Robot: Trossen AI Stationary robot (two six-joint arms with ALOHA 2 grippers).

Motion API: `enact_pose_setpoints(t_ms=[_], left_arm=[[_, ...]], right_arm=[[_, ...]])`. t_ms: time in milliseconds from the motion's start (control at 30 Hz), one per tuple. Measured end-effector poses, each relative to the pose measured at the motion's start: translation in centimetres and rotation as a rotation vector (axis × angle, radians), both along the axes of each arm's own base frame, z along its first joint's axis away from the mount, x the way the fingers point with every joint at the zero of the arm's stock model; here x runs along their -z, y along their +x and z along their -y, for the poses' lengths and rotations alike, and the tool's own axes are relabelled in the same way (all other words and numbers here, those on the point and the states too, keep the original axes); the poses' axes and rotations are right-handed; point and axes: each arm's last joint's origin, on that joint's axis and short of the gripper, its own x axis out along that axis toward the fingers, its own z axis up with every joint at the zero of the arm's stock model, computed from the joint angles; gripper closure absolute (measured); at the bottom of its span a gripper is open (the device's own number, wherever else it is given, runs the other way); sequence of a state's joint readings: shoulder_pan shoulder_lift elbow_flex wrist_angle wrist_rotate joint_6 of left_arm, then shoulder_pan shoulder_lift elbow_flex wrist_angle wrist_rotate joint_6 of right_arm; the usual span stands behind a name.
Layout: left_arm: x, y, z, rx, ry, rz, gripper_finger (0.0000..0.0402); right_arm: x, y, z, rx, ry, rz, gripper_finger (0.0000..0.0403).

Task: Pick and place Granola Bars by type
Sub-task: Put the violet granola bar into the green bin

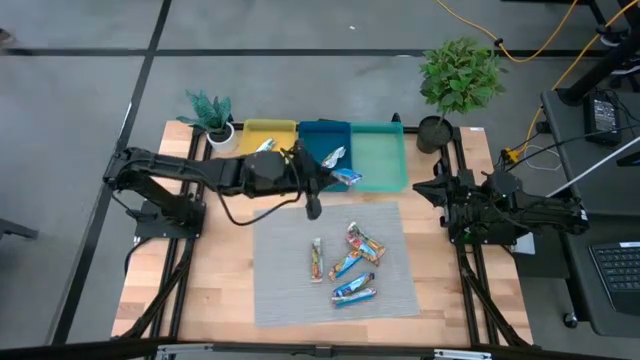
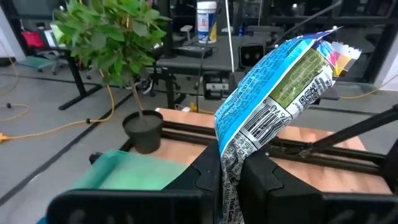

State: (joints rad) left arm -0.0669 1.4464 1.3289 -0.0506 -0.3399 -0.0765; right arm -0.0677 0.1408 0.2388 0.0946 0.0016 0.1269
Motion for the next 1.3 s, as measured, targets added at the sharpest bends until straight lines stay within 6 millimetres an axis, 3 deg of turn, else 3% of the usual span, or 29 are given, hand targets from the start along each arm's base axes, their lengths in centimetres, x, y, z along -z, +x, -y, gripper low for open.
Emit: enact_pose_setpoints(t_ms=[233, 433, 567, 933, 1300], left_arm=[[0.1, 0.3, -1.1, -0.032, -0.005, 0.012, 0.0373], [0.0, 0.3, -1.5, -0.046, -0.007, 0.028, 0.0373], [0.0, 0.3, -1.6, -0.048, -0.007, 0.029, 0.0373], [-0.1, 0.3, -1.6, -0.046, -0.008, 0.036, 0.0373], [-0.3, 0.4, -1.6, -0.027, -0.004, 0.052, 0.0373]], right_arm=[[-3.0, 1.2, 0.1, 0.02, -0.072, -0.103, 0.0363], [-7.6, 4.0, 0.6, 0.045, -0.134, -0.229, 0.0299], [-9.5, 5.9, 1.4, 0.082, -0.136, -0.251, 0.025], [-10.9, 9.2, 2.5, 0.037, -0.137, -0.221, 0.0143], [-12.7, 11.3, 2.7, -0.049, -0.161, -0.136, 0.0133]])
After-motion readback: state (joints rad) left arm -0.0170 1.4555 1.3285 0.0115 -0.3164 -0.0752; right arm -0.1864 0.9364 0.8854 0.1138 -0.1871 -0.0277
